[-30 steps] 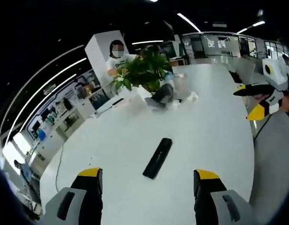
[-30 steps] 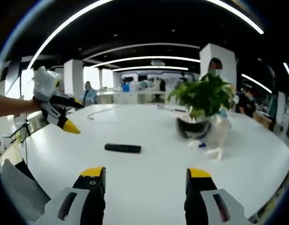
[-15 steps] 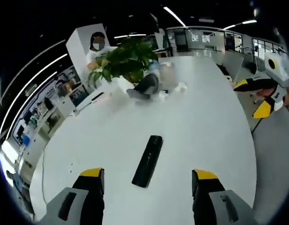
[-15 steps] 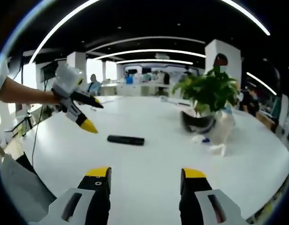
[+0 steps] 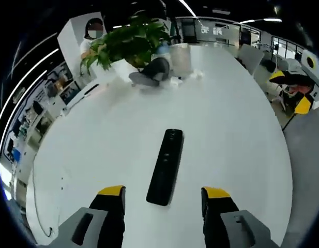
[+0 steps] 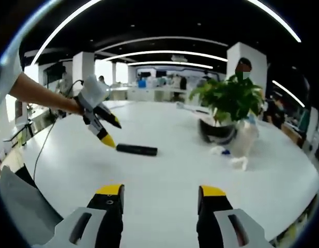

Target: Press the specified remote control buttons in sequence, fully releasing each button before pressing the next.

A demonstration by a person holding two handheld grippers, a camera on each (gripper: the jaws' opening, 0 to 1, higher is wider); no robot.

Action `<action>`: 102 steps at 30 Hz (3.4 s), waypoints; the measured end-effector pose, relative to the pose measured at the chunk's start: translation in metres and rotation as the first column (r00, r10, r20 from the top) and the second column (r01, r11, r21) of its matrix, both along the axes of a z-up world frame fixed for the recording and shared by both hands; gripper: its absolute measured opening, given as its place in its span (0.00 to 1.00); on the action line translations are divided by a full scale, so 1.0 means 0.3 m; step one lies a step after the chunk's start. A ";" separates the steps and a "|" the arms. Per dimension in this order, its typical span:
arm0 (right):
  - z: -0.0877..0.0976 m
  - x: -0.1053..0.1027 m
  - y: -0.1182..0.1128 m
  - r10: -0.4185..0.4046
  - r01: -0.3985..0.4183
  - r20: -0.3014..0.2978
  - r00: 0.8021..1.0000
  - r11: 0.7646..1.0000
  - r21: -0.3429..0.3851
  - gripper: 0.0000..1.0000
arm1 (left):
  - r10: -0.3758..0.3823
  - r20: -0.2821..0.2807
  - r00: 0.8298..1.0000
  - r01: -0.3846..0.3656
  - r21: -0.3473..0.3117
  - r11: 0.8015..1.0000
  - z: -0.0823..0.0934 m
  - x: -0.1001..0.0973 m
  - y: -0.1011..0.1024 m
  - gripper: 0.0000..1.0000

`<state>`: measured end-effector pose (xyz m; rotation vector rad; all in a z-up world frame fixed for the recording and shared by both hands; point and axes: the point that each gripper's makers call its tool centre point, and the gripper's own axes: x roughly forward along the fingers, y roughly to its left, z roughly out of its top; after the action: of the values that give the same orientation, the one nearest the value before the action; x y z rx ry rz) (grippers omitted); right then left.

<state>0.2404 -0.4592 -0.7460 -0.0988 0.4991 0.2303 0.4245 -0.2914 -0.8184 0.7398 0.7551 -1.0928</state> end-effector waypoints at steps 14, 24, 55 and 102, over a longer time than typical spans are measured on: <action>-0.006 -0.004 0.005 0.010 -0.010 -0.006 1.000 1.000 -0.010 0.54 | -0.066 -0.097 0.993 0.077 0.115 0.990 -0.115 0.023 -0.019 0.48; -0.005 -0.002 -0.001 0.003 -0.003 -0.003 1.000 1.000 -0.003 0.54 | -0.057 -0.224 0.973 0.095 0.161 0.982 -0.148 -0.005 0.003 0.43; 0.021 0.002 0.026 0.035 -0.035 0.031 0.999 0.999 0.020 0.52 | -0.120 -0.209 0.970 0.182 0.309 0.934 -0.163 0.045 0.013 0.23; 0.052 -0.006 0.033 0.048 -0.051 0.068 0.997 0.998 0.045 0.48 | -0.054 -0.211 0.976 0.133 0.380 0.915 -0.161 -0.179 0.015 0.22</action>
<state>0.2385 -0.4492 -0.7305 -0.0734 0.4244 0.2862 0.3707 -0.2870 -0.8667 1.0255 1.1393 -1.1248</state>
